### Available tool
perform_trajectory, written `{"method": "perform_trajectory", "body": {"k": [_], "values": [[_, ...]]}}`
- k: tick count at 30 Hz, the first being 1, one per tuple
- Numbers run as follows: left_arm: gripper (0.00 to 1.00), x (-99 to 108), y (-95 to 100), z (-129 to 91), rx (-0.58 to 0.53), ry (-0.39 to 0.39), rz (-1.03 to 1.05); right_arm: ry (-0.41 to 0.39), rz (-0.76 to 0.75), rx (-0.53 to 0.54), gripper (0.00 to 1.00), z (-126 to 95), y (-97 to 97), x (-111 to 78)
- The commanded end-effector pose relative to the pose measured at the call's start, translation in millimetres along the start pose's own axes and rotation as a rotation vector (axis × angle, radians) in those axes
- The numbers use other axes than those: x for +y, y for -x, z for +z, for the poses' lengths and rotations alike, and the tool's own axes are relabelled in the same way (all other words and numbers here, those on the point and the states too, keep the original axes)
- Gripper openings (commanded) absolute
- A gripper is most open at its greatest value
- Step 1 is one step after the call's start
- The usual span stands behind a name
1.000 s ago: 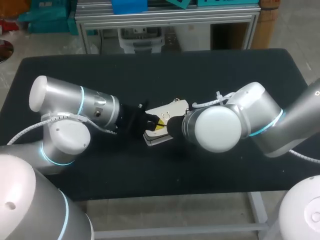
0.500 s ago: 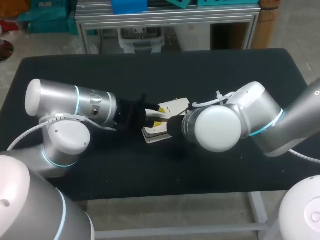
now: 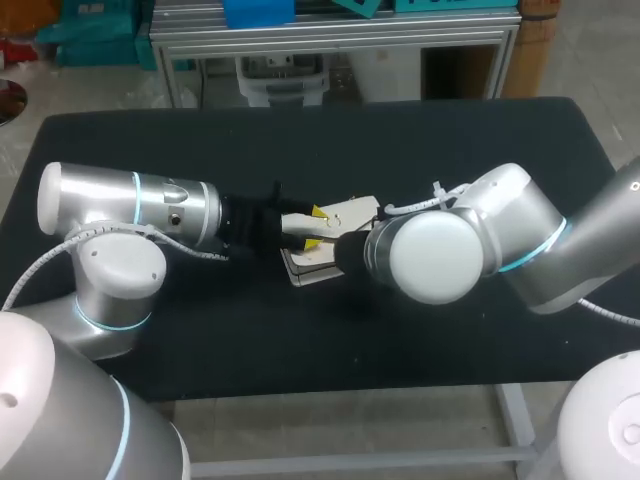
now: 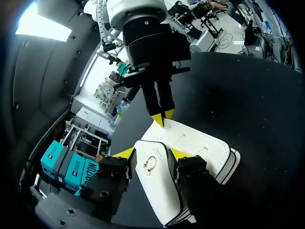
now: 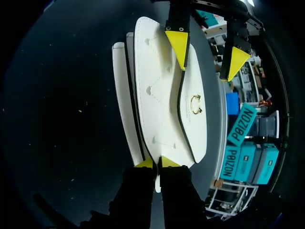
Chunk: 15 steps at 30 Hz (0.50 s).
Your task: Pick up the bag, open it, inspect its contents, close it, and place it on the opposite side
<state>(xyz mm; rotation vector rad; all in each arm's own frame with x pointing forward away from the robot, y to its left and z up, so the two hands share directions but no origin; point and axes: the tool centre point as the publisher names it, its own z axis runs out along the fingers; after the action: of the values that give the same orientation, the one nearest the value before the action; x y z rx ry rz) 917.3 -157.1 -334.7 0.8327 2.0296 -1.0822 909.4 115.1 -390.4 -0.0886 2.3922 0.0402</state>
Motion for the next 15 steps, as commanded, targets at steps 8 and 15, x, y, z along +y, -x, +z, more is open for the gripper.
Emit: {"method": "perform_trajectory", "body": {"k": [8, 15], "values": [[1.0, -7, 6.3, -24, 0.017, -0.023, -0.095, -0.021, 0.003, -0.326, 0.83, -17, -8.6, 0.1], [1.0, -8, 14.3, -29, 0.022, -0.012, -0.188, -0.033, 0.004, -0.337, 1.0, -34, -10.5, 3.0]]}}
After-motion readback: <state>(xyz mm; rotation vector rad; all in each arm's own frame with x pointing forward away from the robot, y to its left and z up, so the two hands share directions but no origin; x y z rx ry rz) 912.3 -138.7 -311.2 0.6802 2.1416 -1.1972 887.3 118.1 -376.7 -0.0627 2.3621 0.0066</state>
